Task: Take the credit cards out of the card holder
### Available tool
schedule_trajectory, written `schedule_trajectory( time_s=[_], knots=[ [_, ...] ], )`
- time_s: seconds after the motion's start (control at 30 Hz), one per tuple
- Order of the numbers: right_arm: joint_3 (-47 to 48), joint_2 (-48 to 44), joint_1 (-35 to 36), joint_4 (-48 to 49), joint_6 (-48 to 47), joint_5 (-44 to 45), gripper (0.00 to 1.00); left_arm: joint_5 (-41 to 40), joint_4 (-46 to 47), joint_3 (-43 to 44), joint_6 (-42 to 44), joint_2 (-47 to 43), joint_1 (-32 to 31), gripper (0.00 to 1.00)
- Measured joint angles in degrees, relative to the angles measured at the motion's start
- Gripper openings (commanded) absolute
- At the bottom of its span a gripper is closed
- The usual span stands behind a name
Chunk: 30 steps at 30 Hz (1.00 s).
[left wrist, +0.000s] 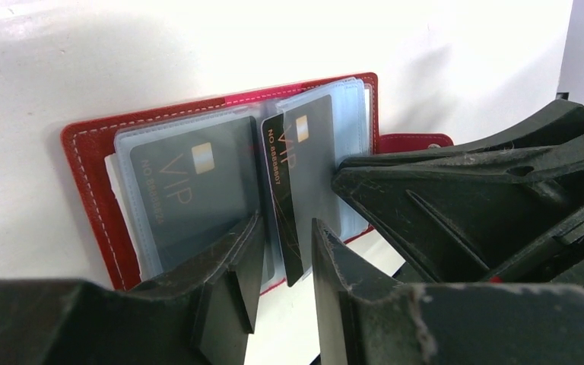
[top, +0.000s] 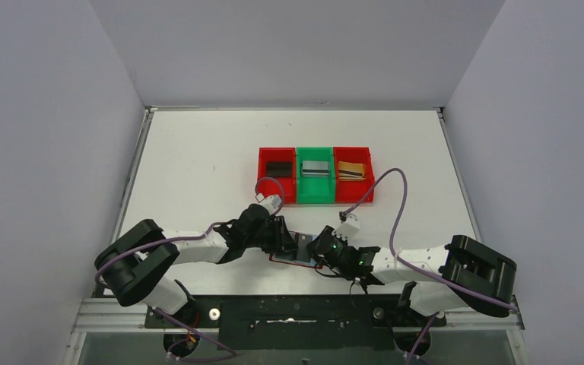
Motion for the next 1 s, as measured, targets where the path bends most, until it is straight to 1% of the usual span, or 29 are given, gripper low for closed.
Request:
schedule_trajectory(
  time_s=[0.3, 0.43, 0.63, 0.7, 0.8, 1.0],
  knots=[
    [-1.03, -1.05, -0.39, 0.61, 0.57, -0.55, 0.21, 0.09, 6.23, -2.1, -2.67, 1.99, 0.0, 0.19],
    [-2.51, -2.78, -0.44, 1.03, 0.94, -0.68, 0.22, 0.09, 6.64, -2.25, -3.13, 2.03, 0.0, 0.14],
    [-3.8, -4.17, -0.79, 1.46, 1.25, -0.94, 0.22, 0.09, 6.75, -2.51, -3.28, 2.03, 0.0, 0.09],
    [-4.11, -4.35, -0.85, 1.86, 1.25, -1.03, 0.22, 0.11, 6.8, -2.8, -3.32, 2.05, 0.0, 0.11],
    [-4.2, -4.35, -1.07, 2.12, 1.25, -1.33, 0.22, 0.28, 6.95, -2.86, -3.34, 2.05, 0.0, 0.2],
    [-4.26, -4.28, -1.14, 2.34, 1.25, -1.51, 0.22, 1.57, 8.28, -2.78, -3.5, 2.78, 0.0, 0.21]
  ],
)
